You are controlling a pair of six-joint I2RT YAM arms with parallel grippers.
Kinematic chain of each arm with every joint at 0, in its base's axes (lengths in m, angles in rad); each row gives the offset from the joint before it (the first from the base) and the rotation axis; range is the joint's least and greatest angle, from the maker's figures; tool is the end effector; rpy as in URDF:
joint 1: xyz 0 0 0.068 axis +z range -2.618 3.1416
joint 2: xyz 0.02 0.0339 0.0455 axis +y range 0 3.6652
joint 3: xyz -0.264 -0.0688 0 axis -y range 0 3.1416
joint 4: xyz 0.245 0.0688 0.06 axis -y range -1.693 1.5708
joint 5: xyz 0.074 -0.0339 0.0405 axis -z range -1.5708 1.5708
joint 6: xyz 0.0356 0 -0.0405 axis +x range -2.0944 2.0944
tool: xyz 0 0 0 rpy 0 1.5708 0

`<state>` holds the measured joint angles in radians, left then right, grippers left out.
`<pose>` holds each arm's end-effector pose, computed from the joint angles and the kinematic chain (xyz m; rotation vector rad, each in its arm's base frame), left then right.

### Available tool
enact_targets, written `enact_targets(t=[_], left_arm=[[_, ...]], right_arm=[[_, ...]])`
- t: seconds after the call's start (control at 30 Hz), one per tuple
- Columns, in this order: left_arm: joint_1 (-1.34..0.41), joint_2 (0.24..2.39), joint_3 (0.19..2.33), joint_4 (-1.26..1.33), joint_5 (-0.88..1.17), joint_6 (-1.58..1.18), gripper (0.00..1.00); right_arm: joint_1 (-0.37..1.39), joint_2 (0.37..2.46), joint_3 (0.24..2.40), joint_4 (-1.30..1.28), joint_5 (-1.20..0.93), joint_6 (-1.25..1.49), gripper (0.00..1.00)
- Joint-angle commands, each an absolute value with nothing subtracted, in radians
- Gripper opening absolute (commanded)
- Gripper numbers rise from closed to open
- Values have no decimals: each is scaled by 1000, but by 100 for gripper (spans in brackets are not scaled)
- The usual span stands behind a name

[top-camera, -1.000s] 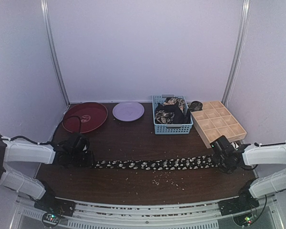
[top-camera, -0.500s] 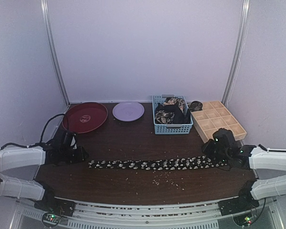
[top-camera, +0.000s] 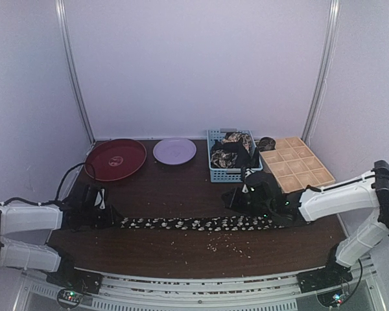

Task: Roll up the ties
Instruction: Roll the tie at the center of the board.

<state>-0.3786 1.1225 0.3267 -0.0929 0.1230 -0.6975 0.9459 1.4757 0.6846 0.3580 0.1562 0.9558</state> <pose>0.1738 -0.0738 0.1335 -0.3501 2.5283 -0.5991 0.1852 0.2473 0.1984 0.1187 2.1591 1.0256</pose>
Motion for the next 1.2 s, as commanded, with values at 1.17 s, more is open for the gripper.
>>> enact_targets(t=[1.17], left_arm=[[-371,1143,334,35,326,-689,0]], right_arm=[[1192,2479,1680,274,-82,891,0]])
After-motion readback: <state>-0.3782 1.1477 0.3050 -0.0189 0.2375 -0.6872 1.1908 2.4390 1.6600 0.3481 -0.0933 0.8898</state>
